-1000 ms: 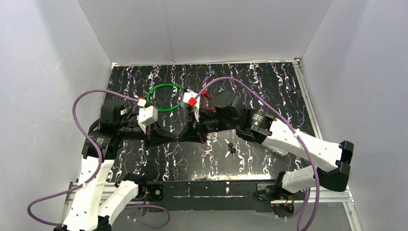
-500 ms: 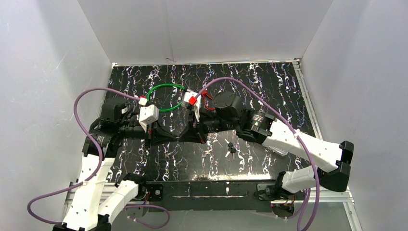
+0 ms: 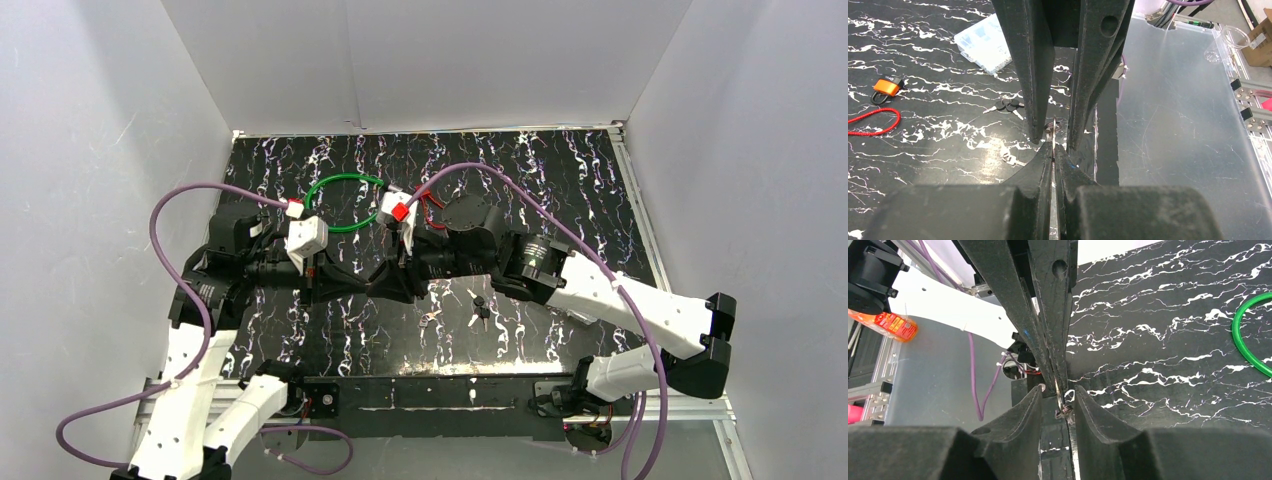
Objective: Unlock with the key
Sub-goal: Pick up the key from the center of the board.
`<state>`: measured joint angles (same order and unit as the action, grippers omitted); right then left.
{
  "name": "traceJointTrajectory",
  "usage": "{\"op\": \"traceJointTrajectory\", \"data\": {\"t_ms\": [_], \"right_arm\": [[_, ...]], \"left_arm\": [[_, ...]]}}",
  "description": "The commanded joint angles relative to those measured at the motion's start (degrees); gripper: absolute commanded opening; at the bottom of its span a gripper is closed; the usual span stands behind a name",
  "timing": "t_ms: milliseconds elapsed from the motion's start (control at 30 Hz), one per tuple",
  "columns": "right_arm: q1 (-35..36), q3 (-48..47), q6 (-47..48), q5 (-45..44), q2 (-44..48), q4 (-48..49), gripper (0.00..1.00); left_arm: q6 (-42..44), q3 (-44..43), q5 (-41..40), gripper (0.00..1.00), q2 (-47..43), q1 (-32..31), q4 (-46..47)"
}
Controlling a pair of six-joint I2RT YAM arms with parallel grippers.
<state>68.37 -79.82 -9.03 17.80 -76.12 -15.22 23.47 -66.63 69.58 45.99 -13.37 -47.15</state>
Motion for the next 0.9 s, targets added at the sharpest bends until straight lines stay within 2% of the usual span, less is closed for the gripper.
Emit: {"op": "traceJointTrajectory", "data": {"t_ms": [0,67,200,233,633,667,733,800,867], "right_arm": [[0.59,-0.06,0.48,-2.03,1.86,4.12,0.35],[0.62,-0.13,0.46,-2.23,2.02,4.44,0.3],[0.71,-0.4,0.44,-2.26,1.42,4.38,0.05],[0.72,-0.47,0.34,-2.28,1.3,4.06,0.01],[0.74,0.73,-0.49,-3.49,2.75,-0.09,0.01],[0.73,1.15,-0.69,-3.7,3.08,-0.26,0.01],[0.73,1.55,-1.31,-4.22,3.61,-0.88,0.01],[0.72,2.01,-2.11,-5.18,4.32,-1.46,0.01],[0.71,3.34,-2.94,-6.39,5.97,-1.39,0.01]], "left_arm": [[-0.84,-2.07,0.82,0.0,-0.58,-0.15,-0.17],[-0.73,-1.98,0.89,0.0,-0.63,-0.14,-0.23],[-0.51,-1.61,0.99,0.0,-0.8,-0.16,-0.34],[-0.47,-1.58,1.01,0.0,-0.76,-0.16,-0.36],[-0.44,-2.4,0.66,0.0,-0.39,-0.17,-0.18],[-0.37,-2.42,0.52,0.02,-0.49,-0.15,-0.22],[-0.09,-2.25,0.25,0.24,-0.55,-0.16,-0.35],[-0.07,-1.91,-0.08,0.34,-0.44,-0.11,-0.07],[-0.07,-1.83,-0.67,0.53,-0.18,-0.13,0.29]]}}
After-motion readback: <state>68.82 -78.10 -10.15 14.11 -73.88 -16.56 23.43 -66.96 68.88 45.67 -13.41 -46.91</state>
